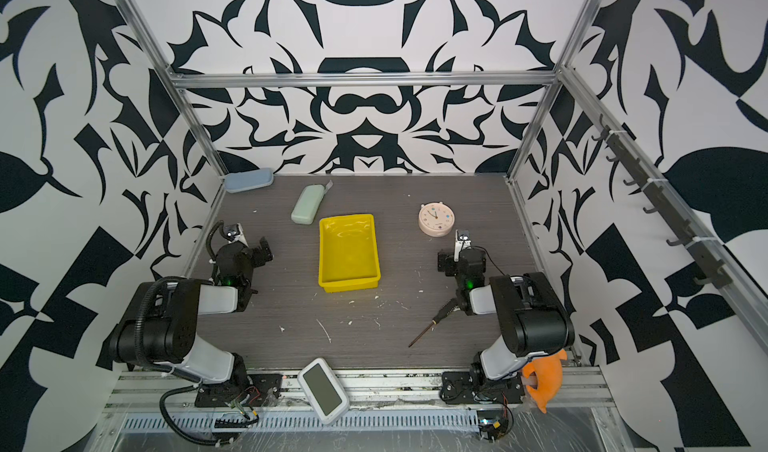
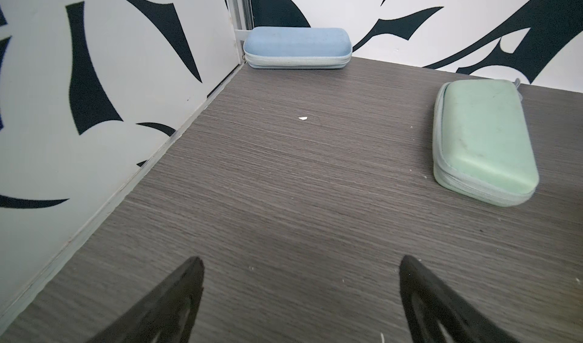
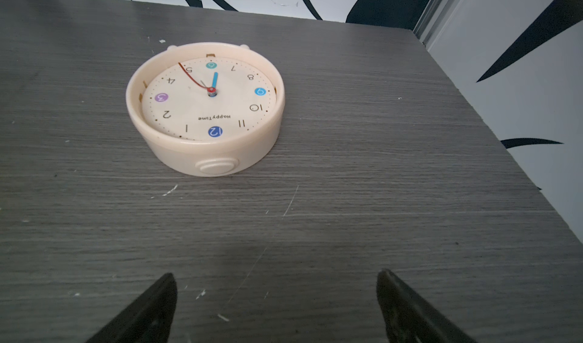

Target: Put the screwdriver in the bin

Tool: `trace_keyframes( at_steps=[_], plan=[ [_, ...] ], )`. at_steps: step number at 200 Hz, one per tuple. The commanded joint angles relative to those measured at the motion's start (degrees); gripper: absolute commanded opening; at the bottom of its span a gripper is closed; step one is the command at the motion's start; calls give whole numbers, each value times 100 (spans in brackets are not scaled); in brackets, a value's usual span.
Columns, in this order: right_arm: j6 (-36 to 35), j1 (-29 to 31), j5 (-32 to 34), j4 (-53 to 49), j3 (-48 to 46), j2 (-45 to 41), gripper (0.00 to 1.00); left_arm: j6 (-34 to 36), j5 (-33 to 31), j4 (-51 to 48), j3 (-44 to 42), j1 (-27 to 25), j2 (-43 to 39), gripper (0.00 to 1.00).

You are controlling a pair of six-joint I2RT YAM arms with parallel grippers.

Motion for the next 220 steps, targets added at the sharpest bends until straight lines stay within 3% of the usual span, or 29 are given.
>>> trace_keyframes(
  at_steps=[1, 91, 119, 129, 137, 157, 165, 179, 197, 220],
  plan=[
    [14, -16, -45, 199, 92, -168, 100, -51, 16, 145, -50, 16, 17, 99],
    [-75, 120, 100, 485, -75, -211, 100, 1, 119, 338, -197, -29, -59, 99],
    [-221, 396, 700, 1663, -669, -213, 100, 592, 1475, 741, -636, -71, -528, 99],
    [-272, 514, 928, 1772, -739, -323, 100, 688, 1847, 264, -544, -68, -860, 99],
    [-329, 594, 1045, 1683, -764, -511, 100, 599, 1949, -675, -298, -79, -1242, 99],
    [-385, 756, 1165, 805, -679, -1243, 100, -93, 1686, -4383, 1256, -99, -2228, 99],
    [-205, 757, 1356, 130, -485, -1535, 100, -276, 1500, -5360, 1731, -113, -2388, 99],
    [216, 755, 1549, -1261, -4, -1983, 100, -477, 1828, -5860, 1856, -175, -2800, 99],
    [333, 790, 1158, -3170, 629, -2587, 100, -897, 2179, -6142, 1616, -255, -3497, 99],
    [920, 784, 1188, -4805, 1148, -3249, 100, -1865, 1934, -6780, 1402, -254, -4381, 99]
  ],
)
